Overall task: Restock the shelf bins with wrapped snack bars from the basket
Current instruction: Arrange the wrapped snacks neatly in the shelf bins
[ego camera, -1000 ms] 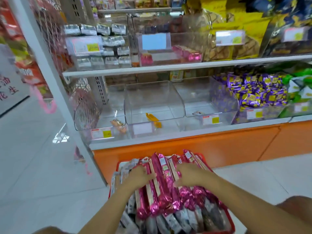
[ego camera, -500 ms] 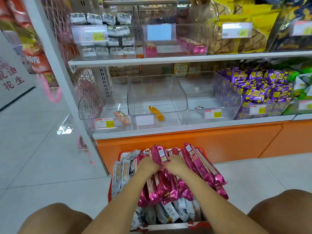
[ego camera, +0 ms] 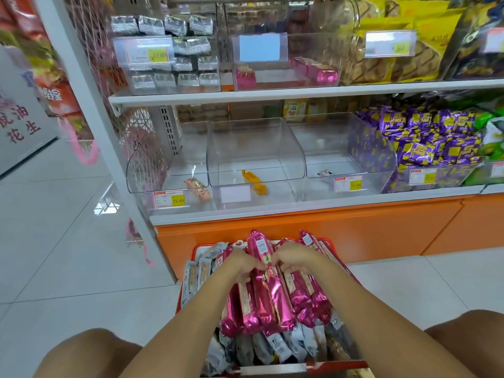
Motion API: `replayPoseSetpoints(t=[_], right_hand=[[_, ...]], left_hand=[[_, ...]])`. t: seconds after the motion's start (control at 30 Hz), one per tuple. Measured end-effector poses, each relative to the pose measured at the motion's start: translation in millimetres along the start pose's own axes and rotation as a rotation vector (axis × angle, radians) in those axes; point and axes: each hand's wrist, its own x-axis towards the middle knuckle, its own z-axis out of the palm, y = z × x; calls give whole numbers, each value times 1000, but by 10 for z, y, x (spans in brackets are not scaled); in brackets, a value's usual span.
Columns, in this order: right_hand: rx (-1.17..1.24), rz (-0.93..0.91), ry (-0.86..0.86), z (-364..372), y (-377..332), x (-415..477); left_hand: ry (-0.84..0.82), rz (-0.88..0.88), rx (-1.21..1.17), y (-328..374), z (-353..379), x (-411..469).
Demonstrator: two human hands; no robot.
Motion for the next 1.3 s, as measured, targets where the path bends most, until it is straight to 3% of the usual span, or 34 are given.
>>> replayPoseSetpoints(t=[0.2, 0.27, 0.43, 0.5, 0.67, 0.83, 1.1, 1.23, 1.3], right_hand=[[0, -87, -44, -64, 158, -28], [154, -135, -91, -154, 222, -58], [722, -234, -201, -574, 207, -158], [818, -265, -233, -702, 84, -224], [653, -296, -80, -935, -225, -370], [320, -389, 49, -1152, -404, -601], [477, -527, 207, -1320, -460, -767], [226, -655, 478, -1220, -544, -938], [-90, -679, 545, -1146, -634, -1167]], left_hand=[[-41, 107, 32, -32, 13, 14], [-87, 156, -18, 15, -3, -64], [-306, 257, -422, 244, -179, -190], [-384, 273, -548, 381, -209, -251], [-455, 327, -554, 652, -208, -386], [-465, 425, -599, 877, -224, -487], [-427, 526, -699, 1157, -222, -627], [-430, 610, -653, 1257, -194, -696], [-410, 656, -670, 1316, -183, -745]])
